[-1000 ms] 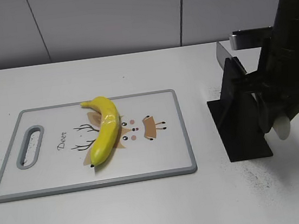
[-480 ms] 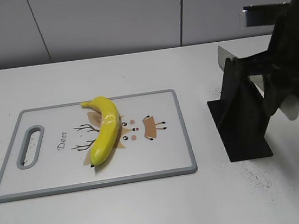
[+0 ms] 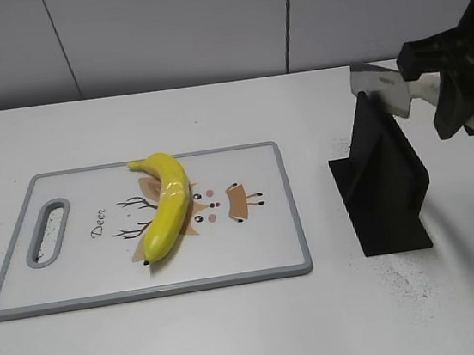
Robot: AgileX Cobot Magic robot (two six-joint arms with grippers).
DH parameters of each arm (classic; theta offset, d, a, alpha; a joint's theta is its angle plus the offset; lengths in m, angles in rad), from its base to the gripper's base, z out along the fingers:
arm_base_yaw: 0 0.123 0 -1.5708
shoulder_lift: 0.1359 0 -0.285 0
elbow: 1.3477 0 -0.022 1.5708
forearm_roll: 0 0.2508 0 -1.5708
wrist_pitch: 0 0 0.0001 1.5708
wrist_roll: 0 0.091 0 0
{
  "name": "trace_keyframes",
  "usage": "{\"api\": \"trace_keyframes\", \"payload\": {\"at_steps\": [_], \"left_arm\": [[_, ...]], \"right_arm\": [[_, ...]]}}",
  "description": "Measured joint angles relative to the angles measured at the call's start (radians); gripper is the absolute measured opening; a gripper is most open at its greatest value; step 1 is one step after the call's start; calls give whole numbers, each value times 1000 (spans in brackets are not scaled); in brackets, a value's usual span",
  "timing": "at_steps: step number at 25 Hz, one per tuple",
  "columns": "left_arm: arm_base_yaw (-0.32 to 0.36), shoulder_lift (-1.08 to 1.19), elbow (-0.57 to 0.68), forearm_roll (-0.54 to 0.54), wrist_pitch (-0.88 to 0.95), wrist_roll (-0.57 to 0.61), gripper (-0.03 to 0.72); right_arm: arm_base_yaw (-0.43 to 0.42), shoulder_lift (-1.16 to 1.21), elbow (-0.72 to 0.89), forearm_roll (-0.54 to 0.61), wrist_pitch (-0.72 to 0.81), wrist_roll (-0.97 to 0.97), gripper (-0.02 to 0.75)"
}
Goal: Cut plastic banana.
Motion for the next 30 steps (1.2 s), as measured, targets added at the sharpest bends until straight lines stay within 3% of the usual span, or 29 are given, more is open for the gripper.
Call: {"api": "trace_keyframes", "payload": {"at_steps": [12, 23, 27, 30], "left_arm": [[0, 0, 0, 4, -1, 0, 504], [0, 93, -63, 16, -89, 12, 499], [0, 249, -91, -1, -147, 91, 499], [0, 391, -114, -72, -221, 216, 499]], "right_arm": [[1, -3, -159, -43, 4, -65, 163], [1, 74, -273, 41, -10, -572, 163], [1, 154, -360, 83, 25, -730, 162], [1, 200, -422, 94, -2, -898, 162]]}}
